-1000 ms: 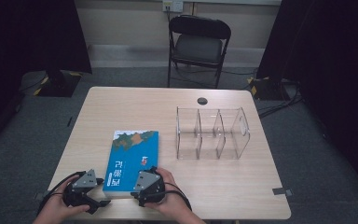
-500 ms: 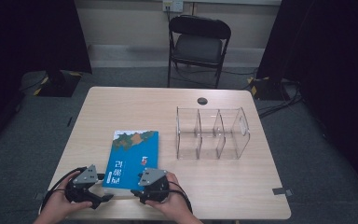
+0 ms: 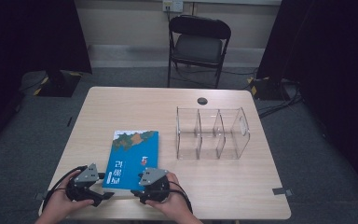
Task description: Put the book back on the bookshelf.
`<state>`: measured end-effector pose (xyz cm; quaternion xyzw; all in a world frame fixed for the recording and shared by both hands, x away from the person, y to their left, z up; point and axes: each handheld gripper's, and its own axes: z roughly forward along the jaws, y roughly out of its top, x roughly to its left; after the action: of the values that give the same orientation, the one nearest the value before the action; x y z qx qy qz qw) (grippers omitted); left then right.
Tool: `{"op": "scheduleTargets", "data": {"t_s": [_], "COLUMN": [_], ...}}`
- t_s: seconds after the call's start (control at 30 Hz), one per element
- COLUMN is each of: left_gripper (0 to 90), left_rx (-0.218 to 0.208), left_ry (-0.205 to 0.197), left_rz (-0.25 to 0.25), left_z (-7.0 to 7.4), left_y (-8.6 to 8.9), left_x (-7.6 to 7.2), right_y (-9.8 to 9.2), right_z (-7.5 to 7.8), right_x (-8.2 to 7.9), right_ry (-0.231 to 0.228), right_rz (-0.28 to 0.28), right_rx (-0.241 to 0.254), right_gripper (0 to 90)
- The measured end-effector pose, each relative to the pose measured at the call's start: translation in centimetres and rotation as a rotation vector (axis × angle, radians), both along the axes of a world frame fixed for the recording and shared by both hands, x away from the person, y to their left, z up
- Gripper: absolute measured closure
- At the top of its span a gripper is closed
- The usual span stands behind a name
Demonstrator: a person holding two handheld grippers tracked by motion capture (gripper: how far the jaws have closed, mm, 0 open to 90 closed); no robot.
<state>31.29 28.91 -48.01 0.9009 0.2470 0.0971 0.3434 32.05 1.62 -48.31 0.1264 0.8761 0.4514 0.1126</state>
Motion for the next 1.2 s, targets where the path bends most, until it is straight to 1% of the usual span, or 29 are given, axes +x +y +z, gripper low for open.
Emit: {"op": "scheduleTargets", "data": {"t_s": [0.03, 0.07, 0.1, 0.13, 0.17, 0.23, 0.27, 0.33, 0.37, 0.4, 0.43, 0.53, 0.57, 0.6, 0.67, 0.7, 0.73, 0.77, 0.8, 0.83, 0.87, 0.9, 0.97, 1.0, 1.07, 1.1, 1.13, 1.17, 1.2], "left_gripper": [21.1, 20.7, 20.3, 18.8, 17.6, 17.4, 14.7, 15.5, 16.5, 16.4, 16.8, 17.9, 17.9, 19.0, 19.8, 20.0, 20.0, 20.3, 20.7, 20.7, 21.1, 21.9, 22.2, 23.0, 24.3, 24.5, 24.8, 25.3, 25.7], "left_rx": [0.019, 0.019, 0.041, 0.041, 0.054, 0.061, 0.061, 0.080, 0.042, 0.042, 0.028, 0.032, 0.040, 0.062, 0.065, 0.082, 0.082, 0.073, 0.073, 0.061, 0.063, 0.048, 0.045, 0.049, 0.057, 0.041, 0.041, 0.029, 0.033], "left_ry": [-0.011, -0.011, -0.016, -0.016, -0.035, -0.039, -0.040, -0.060, -0.006, -0.006, 0.032, 0.041, 0.036, 0.037, 0.042, 0.051, 0.051, 0.059, 0.059, 0.049, 0.052, 0.053, 0.057, 0.053, 0.057, 0.066, 0.066, 0.069, 0.073], "left_rz": [-0.003, -0.003, -0.006, -0.006, -0.012, -0.017, -0.022, -0.025, 0.023, 0.023, 0.029, 0.029, 0.035, 0.040, 0.044, 0.041, 0.041, 0.050, 0.050, 0.055, 0.052, 0.060, 0.062, 0.067, 0.071, 0.079, 0.079, 0.084, 0.085], "left_z": [-0.2, -0.2, -0.2, -0.2, -0.3, -0.3, -0.4, -0.5, -0.8, -0.8, -0.9, -0.8, -0.7, -0.5, -0.3, -0.1, -0.1, 0.0, 0.0, 0.1, 0.3, 0.7, 0.9, 1.0, 1.3, 1.4, 1.4, 1.6, 1.9], "left_y": [-0.2, -0.2, -0.4, -0.4, -0.6, -0.6, -0.7, -0.7, -0.8, -0.8, -0.6, -0.7, -0.8, -1.0, -1.1, -1.1, -1.1, -1.1, -1.1, -1.1, -1.1, -1.0, -1.0, -1.0, -1.1, -1.1, -1.1, -1.1, -1.0], "left_x": [-0.1, -0.1, -0.2, -0.2, -0.3, -0.4, -0.4, -0.4, -0.1, -0.1, 0.2, 0.2, 0.1, 0.0, 0.0, 0.1, 0.1, 0.1, 0.1, 0.0, 0.0, 0.0, 0.0, 0.0, 0.1, 0.1, 0.1, 0.2, 0.2], "right_y": [0.0, 0.0, 0.0, 0.0, 0.0, 0.0, 0.0, 0.0, 0.0, 0.0, 0.0, 0.0, 0.0, 0.0, -0.1, -0.1, -0.1, -0.1, -0.1, -0.1, 0.0, 0.0, 0.1, 0.2, 0.4, 0.5, 0.5, 0.8, 0.9], "right_z": [0.0, 0.0, -0.1, -0.1, -0.1, -0.1, -0.1, -0.2, -0.2, -0.2, -0.2, -0.2, -0.2, -0.3, -0.3, -0.3, -0.3, -0.3, -0.3, -0.3, -0.4, -0.3, -0.3, -0.3, -0.4, -0.4, -0.4, -0.5, -0.5], "right_x": [0.0, 0.0, 0.0, 0.0, 0.0, 0.0, 0.0, 0.0, -0.1, -0.1, -0.1, -0.1, -0.1, -0.1, -0.1, -0.1, -0.1, -0.1, -0.1, -0.1, -0.1, -0.2, -0.2, -0.2, -0.4, -0.5, -0.5, -0.6, -0.6], "right_ry": [-0.001, -0.001, -0.002, -0.002, -0.005, -0.006, -0.007, -0.008, -0.012, -0.012, -0.017, -0.018, -0.019, -0.018, -0.013, -0.016, -0.016, -0.017, -0.017, -0.012, -0.014, -0.014, -0.012, -0.017, -0.026, -0.029, -0.029, -0.043, -0.049], "right_rz": [0.001, 0.001, -0.002, -0.002, -0.003, -0.002, -0.002, -0.002, -0.004, -0.004, -0.003, -0.003, -0.003, -0.002, -0.005, -0.007, -0.007, -0.007, -0.007, -0.002, 0.002, 0.005, 0.004, 0.007, 0.009, 0.008, 0.008, 0.013, 0.014], "right_rx": [0.000, 0.000, 0.004, 0.004, 0.004, 0.004, 0.004, 0.002, 0.001, 0.001, 0.001, 0.002, 0.003, 0.006, 0.007, 0.006, 0.006, 0.008, 0.008, 0.010, 0.010, 0.004, 0.000, 0.000, -0.009, -0.011, -0.011, -0.019, -0.021], "right_gripper": [40.4, 40.4, 40.1, 40.1, 39.6, 39.4, 39.2, 39.1, 39.0, 39.0, 38.8, 38.7, 38.7, 38.1, 37.9, 37.1, 37.1, 34.1, 34.1, 32.7, 32.4, 30.4, 29.4, 28.5, 25.1, 23.6, 23.6, 21.7, 21.5]}}
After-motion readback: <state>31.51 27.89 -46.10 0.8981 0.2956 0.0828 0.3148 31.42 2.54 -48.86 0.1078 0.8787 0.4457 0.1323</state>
